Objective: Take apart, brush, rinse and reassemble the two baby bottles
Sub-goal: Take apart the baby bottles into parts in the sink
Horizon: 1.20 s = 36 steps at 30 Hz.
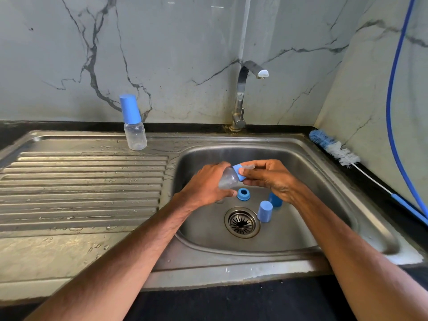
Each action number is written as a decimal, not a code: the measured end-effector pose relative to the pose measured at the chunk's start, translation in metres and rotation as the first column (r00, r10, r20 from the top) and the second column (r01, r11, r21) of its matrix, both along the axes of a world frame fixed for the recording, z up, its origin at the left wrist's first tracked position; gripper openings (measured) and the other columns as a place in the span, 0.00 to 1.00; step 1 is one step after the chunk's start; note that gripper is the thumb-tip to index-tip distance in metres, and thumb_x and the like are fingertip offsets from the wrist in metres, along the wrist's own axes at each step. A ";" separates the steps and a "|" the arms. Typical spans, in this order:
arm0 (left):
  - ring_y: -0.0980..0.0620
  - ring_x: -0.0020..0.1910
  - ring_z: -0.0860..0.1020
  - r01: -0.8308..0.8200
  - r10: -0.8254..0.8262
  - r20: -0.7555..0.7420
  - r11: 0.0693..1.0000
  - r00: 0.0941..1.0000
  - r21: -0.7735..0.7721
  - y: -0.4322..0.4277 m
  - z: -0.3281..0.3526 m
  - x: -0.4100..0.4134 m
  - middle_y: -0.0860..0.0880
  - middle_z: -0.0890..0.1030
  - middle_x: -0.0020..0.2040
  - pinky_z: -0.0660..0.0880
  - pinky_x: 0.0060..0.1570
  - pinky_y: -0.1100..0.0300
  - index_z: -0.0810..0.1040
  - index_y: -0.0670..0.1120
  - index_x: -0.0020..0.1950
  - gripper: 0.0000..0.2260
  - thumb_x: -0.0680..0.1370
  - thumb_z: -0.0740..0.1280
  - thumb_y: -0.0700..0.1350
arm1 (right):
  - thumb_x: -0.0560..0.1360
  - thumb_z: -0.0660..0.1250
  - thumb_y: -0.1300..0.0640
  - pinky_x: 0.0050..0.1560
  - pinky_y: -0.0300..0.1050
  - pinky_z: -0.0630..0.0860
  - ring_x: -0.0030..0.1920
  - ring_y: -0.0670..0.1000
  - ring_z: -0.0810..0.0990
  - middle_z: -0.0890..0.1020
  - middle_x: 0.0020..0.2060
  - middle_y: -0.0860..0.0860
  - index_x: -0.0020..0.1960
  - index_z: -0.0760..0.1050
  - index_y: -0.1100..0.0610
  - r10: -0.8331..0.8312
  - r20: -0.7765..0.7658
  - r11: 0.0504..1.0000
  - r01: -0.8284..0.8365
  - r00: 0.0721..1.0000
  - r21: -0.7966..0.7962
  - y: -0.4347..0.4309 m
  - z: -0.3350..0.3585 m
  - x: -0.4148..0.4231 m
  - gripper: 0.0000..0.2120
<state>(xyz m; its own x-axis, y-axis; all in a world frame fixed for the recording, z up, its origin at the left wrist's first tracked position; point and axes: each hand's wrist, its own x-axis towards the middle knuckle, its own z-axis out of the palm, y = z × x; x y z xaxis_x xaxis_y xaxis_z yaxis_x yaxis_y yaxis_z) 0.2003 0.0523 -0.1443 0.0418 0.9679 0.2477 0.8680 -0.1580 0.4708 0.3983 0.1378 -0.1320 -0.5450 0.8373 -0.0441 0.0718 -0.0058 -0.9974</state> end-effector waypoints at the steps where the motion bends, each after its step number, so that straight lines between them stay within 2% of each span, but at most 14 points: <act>1: 0.49 0.60 0.79 -0.004 0.004 0.009 1.000 1.000 0.020 0.000 0.001 -0.001 0.49 0.80 0.63 0.77 0.58 0.49 0.72 0.49 0.72 0.33 0.72 0.78 0.60 | 0.65 0.81 0.55 0.47 0.40 0.84 0.52 0.56 0.88 0.88 0.50 0.58 0.56 0.86 0.60 -0.002 -0.009 1.000 0.002 1.000 0.002 0.001 0.001 0.001 0.20; 5: 0.53 0.54 0.80 0.039 -0.046 0.163 0.998 0.986 0.048 -0.003 0.008 -0.004 0.53 0.82 0.56 0.77 0.55 0.54 0.76 0.49 0.67 0.26 0.74 0.77 0.56 | 0.63 0.82 0.51 0.47 0.39 0.83 0.52 0.54 0.88 0.88 0.51 0.57 0.52 0.87 0.57 0.014 -0.040 0.999 -0.013 0.999 0.032 0.002 0.003 0.005 0.19; 8: 0.55 0.52 0.81 0.099 -0.095 0.274 0.995 0.957 0.001 -0.005 0.012 -0.007 0.53 0.82 0.55 0.77 0.50 0.59 0.75 0.50 0.66 0.25 0.74 0.78 0.54 | 0.66 0.81 0.53 0.47 0.39 0.83 0.51 0.53 0.88 0.88 0.51 0.57 0.52 0.87 0.60 0.030 -0.040 0.999 -0.028 0.999 0.047 0.004 0.004 0.007 0.18; 14: 0.52 0.51 0.83 0.163 -0.102 0.425 0.981 0.899 -0.109 -0.005 0.011 -0.018 0.49 0.84 0.53 0.82 0.51 0.54 0.75 0.53 0.63 0.22 0.73 0.78 0.55 | 0.66 0.80 0.54 0.46 0.39 0.83 0.50 0.53 0.88 0.88 0.50 0.58 0.52 0.87 0.62 0.042 -0.027 0.998 -0.041 0.999 0.045 0.002 0.000 0.006 0.17; 16: 0.52 0.49 0.84 0.167 -0.115 0.426 0.982 0.898 -0.089 -0.004 0.012 -0.020 0.49 0.84 0.51 0.82 0.49 0.53 0.75 0.53 0.61 0.21 0.73 0.79 0.55 | 0.67 0.80 0.55 0.47 0.40 0.84 0.51 0.55 0.88 0.88 0.51 0.58 0.52 0.87 0.62 0.042 -0.056 0.999 -0.042 0.998 0.005 0.001 -0.001 0.005 0.17; 20: 0.58 0.44 0.83 0.162 -0.163 0.240 0.986 0.957 0.027 -0.004 0.010 -0.016 0.55 0.84 0.48 0.80 0.44 0.59 0.75 0.56 0.58 0.18 0.73 0.77 0.56 | 0.70 0.80 0.50 0.51 0.42 0.83 0.55 0.58 0.87 0.87 0.54 0.60 0.58 0.86 0.60 0.110 -0.029 0.993 -0.112 0.993 -0.050 -0.001 -0.002 0.001 0.21; 23: 0.58 0.45 0.83 0.197 -0.196 0.282 0.980 0.939 0.025 -0.003 0.010 -0.017 0.55 0.84 0.48 0.80 0.45 0.59 0.77 0.55 0.58 0.17 0.74 0.77 0.57 | 0.68 0.82 0.51 0.49 0.43 0.84 0.53 0.60 0.87 0.87 0.51 0.62 0.56 0.86 0.60 0.106 0.005 0.993 -0.106 0.994 -0.047 -0.001 0.000 0.000 0.21; 25: 0.57 0.48 0.84 0.202 -0.185 0.390 0.979 0.902 -0.005 -0.001 0.012 -0.019 0.53 0.85 0.50 0.81 0.50 0.56 0.78 0.54 0.59 0.18 0.74 0.77 0.58 | 0.67 0.82 0.52 0.49 0.44 0.84 0.53 0.61 0.87 0.87 0.51 0.62 0.56 0.87 0.61 0.093 -0.007 0.995 -0.093 0.996 -0.037 -0.001 0.002 0.000 0.21; 27: 0.53 0.47 0.84 0.183 -0.106 0.502 0.977 0.858 -0.106 0.000 0.016 -0.019 0.48 0.85 0.50 0.80 0.50 0.53 0.76 0.54 0.64 0.22 0.74 0.76 0.60 | 0.66 0.82 0.52 0.49 0.44 0.85 0.54 0.62 0.87 0.87 0.52 0.62 0.57 0.86 0.61 0.085 -0.028 0.996 -0.085 0.996 -0.021 -0.003 0.005 0.001 0.22; 28: 0.49 0.44 0.84 0.221 -0.080 0.596 0.961 0.799 -0.166 0.001 0.018 -0.018 0.44 0.86 0.49 0.80 0.48 0.51 0.75 0.52 0.66 0.22 0.77 0.73 0.60 | 0.66 0.82 0.52 0.49 0.45 0.84 0.55 0.62 0.87 0.87 0.53 0.61 0.58 0.86 0.60 0.091 -0.053 0.996 -0.091 0.994 -0.004 -0.003 0.007 0.002 0.23; 30: 0.46 0.37 0.82 0.379 -0.073 0.787 0.901 0.613 -0.212 0.002 0.020 -0.020 0.37 0.86 0.49 0.79 0.40 0.53 0.76 0.44 0.67 0.22 0.83 0.63 0.59 | 0.65 0.82 0.52 0.52 0.46 0.84 0.57 0.59 0.86 0.87 0.57 0.58 0.60 0.85 0.57 0.124 -0.122 0.992 -0.120 0.985 0.040 -0.005 0.010 0.002 0.25; 32: 0.48 0.36 0.82 0.480 0.006 0.862 0.829 0.508 -0.289 -0.001 0.023 -0.024 0.36 0.85 0.52 0.80 0.37 0.59 0.77 0.41 0.67 0.28 0.83 0.57 0.64 | 0.65 0.82 0.51 0.54 0.47 0.84 0.58 0.58 0.86 0.86 0.58 0.58 0.62 0.85 0.56 0.142 -0.149 0.989 -0.135 0.979 0.057 -0.006 0.011 0.002 0.26; 34: 0.46 0.42 0.85 0.486 0.084 0.852 0.790 0.517 -0.373 -0.005 0.024 -0.024 0.37 0.85 0.56 0.82 0.40 0.58 0.77 0.42 0.68 0.33 0.81 0.57 0.68 | 0.65 0.82 0.51 0.53 0.47 0.84 0.57 0.59 0.86 0.86 0.57 0.58 0.61 0.85 0.57 0.135 -0.118 0.990 -0.128 0.984 0.062 -0.007 0.010 0.001 0.26; 36: 0.40 0.51 0.86 0.384 0.119 0.833 0.846 0.540 -0.370 -0.006 0.021 -0.023 0.40 0.85 0.58 0.85 0.48 0.50 0.75 0.45 0.69 0.31 0.78 0.64 0.68 | 0.63 0.83 0.52 0.51 0.45 0.84 0.56 0.59 0.87 0.87 0.55 0.59 0.60 0.85 0.60 0.083 -0.105 0.996 -0.080 0.991 0.038 -0.005 0.008 0.000 0.27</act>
<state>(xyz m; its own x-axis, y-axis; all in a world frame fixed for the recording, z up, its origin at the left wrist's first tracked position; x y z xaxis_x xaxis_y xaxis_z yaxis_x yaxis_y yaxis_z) 0.1769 0.0463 -0.1231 0.2085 0.9527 -0.2212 0.0559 0.2142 0.9752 0.3984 0.1325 -0.1245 -0.6115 0.7900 0.0447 -0.0355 0.0291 -0.9989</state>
